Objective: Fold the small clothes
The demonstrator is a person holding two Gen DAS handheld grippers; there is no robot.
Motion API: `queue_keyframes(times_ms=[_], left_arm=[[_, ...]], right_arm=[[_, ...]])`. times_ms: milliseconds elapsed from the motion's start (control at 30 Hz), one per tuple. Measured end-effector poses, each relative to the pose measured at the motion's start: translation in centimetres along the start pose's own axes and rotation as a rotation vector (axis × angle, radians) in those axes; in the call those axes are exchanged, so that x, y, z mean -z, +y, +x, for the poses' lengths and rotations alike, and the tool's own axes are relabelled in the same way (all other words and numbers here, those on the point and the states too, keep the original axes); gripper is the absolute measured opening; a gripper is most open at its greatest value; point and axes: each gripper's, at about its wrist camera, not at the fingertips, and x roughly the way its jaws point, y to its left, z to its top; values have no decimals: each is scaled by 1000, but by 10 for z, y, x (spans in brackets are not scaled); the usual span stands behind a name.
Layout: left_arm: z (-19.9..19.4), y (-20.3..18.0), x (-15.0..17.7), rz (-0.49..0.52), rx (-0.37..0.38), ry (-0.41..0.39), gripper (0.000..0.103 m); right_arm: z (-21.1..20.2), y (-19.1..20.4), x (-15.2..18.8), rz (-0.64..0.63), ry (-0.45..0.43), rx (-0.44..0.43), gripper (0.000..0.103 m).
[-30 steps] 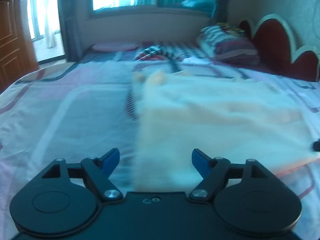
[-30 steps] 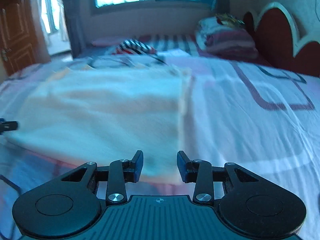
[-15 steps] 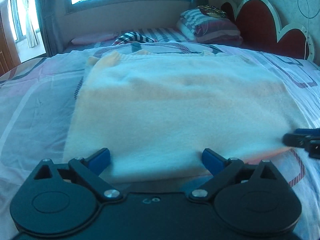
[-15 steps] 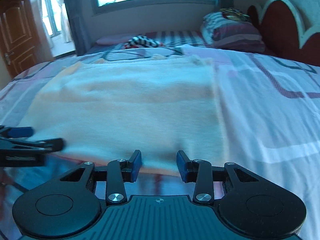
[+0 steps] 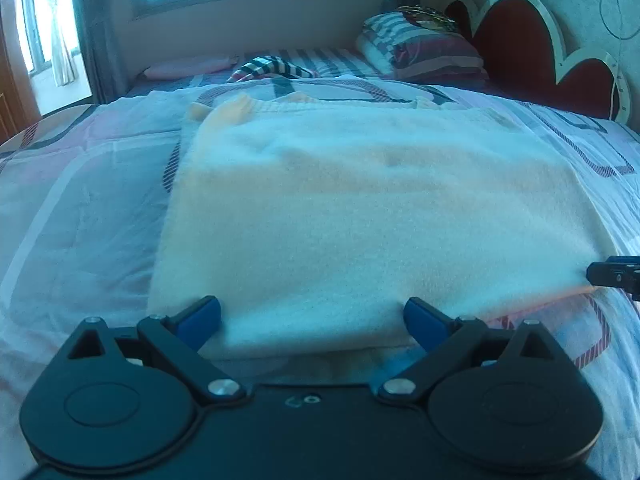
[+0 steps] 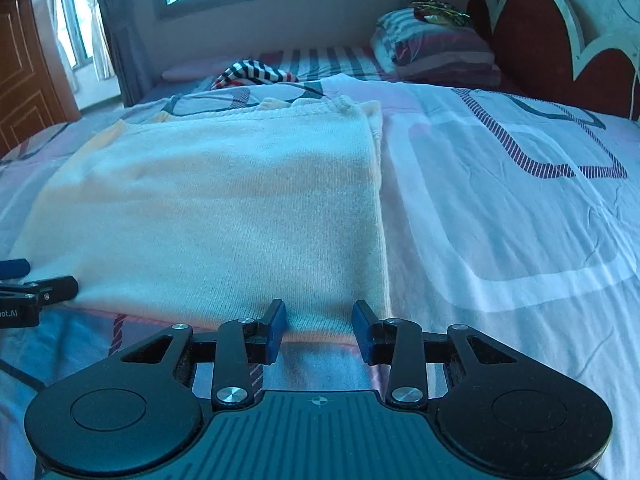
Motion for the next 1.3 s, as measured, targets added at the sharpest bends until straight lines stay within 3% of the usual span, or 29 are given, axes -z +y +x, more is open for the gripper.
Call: queue_keyframes(times_ms=[33, 100, 133, 167, 200, 267, 400, 500, 700, 767, 800, 833, 867, 900, 1067, 1100, 1133, 1167, 1200, 1267, 1300], left_arm=[[-7, 3, 0, -23, -2, -9, 79], [-24, 16, 5, -106, 13, -38, 70], [-29, 24, 10, -169, 31, -38, 69], [-34, 34, 15, -258, 52, -26, 68], [-36, 42, 22, -337, 76, -12, 66], [-35, 54, 35, -505, 134, -10, 66], [-26, 69, 40, -742, 162, -73, 66], [-16, 74, 39, -865, 166, -132, 65], [3, 65, 32, -941, 165, -220, 64], [11, 66, 29, -971, 169, -246, 56], [17, 67, 27, -987, 171, -243, 37], [26, 69, 25, -1011, 175, -213, 5], [34, 72, 24, -1041, 182, -177, 5], [35, 73, 24, -1063, 181, -196, 5], [8, 63, 16, -935, 156, -306, 6], [9, 63, 16, -929, 131, -291, 12], [12, 67, 16, -939, 94, -261, 34], [19, 74, 18, -971, 65, -220, 42], [21, 82, 22, -1017, 106, -245, 44], [23, 91, 20, -1050, 117, -230, 24], [23, 91, 12, -1004, 93, -201, 5]], right_arm=[[-4, -1, -1, 9, -5, -7, 37], [-18, -3, -2, 18, -44, -26, 36], [-25, -3, -2, 16, -69, -40, 32], [-29, -3, -2, 13, -87, -59, 17], [-31, -1, -4, 11, -93, -82, 13], [-32, 4, -8, 9, -109, -108, 13], [-16, 19, -24, -16, -113, -166, 13], [0, 28, -38, -34, -115, -201, 13], [35, 31, -58, -15, -100, -279, 13], [45, 35, -62, -9, -97, -300, 12], [50, 37, -65, -12, -101, -308, 12], [54, 40, -67, -15, -102, -317, 12], [58, 43, -69, -15, -102, -325, 10], [61, 45, -72, -17, -103, -333, 3], [75, 62, -87, -28, -114, -374, 1], [82, 65, -88, -40, -96, -370, 1], [91, 69, -86, -57, -62, -351, 1], [100, 71, -84, -63, -39, -339, 0], [102, 67, -81, -51, -64, -353, 0], [103, 64, -80, -37, -60, -365, 0], [101, 60, -80, -23, -61, -372, 0]])
